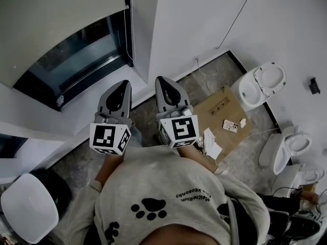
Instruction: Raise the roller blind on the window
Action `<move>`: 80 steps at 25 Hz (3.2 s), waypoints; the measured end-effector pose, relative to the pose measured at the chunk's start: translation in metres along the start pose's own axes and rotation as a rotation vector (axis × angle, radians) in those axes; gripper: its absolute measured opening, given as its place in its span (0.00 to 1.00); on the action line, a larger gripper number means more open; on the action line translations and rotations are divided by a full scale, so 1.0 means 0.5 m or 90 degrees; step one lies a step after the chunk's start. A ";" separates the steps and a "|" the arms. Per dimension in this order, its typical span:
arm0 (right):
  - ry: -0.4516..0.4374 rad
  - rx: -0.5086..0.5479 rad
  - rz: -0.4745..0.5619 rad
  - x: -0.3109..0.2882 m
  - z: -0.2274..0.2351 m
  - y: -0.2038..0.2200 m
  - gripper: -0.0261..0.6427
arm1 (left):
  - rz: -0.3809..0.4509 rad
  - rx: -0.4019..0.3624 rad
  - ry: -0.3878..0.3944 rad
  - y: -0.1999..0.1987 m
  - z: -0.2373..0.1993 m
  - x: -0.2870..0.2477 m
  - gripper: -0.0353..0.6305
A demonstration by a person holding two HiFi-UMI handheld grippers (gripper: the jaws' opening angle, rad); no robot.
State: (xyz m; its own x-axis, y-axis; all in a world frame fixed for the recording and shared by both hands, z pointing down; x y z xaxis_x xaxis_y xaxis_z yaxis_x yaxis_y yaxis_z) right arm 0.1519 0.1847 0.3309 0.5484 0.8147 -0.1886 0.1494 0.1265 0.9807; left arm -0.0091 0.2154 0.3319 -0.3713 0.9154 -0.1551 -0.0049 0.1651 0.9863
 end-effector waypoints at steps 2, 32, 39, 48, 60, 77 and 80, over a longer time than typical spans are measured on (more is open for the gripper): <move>0.009 0.000 -0.003 -0.049 0.007 -0.010 0.05 | 0.000 -0.003 0.010 -0.010 -0.037 -0.038 0.06; 0.164 -0.049 -0.048 -0.549 0.111 -0.084 0.05 | -0.050 -0.035 0.209 -0.094 -0.403 -0.527 0.06; 0.149 -0.045 -0.046 -0.590 0.124 -0.100 0.05 | -0.069 -0.032 0.240 -0.103 -0.416 -0.580 0.07; 0.115 -0.033 -0.046 -0.664 0.132 -0.132 0.22 | -0.065 -0.023 0.216 -0.121 -0.457 -0.599 0.07; 0.139 -0.023 -0.061 -0.751 0.153 -0.161 0.16 | -0.080 -0.017 0.205 -0.119 -0.483 -0.596 0.07; 0.115 -0.033 -0.081 -0.788 0.150 -0.151 0.08 | -0.082 -0.013 0.186 -0.098 -0.493 -0.545 0.07; 0.088 -0.043 -0.084 -0.776 0.146 -0.148 0.07 | -0.081 -0.016 0.188 -0.100 -0.492 -0.533 0.07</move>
State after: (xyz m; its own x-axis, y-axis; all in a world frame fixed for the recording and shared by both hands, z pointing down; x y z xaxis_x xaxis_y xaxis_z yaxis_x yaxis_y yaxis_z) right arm -0.0117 -0.1820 0.3275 0.4086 0.8582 -0.3106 0.1544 0.2704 0.9503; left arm -0.1383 -0.1272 0.3377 -0.6196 0.7413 -0.2580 -0.0908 0.2588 0.9616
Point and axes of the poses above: the fingertips, and each gripper's own axes: x backward along the fingers, z to its right, y out of its underside, the point moved 8 cm from there along x, backward along the fingers, and after that the axes turned 14 degrees about -z, right-handed, at the moved point
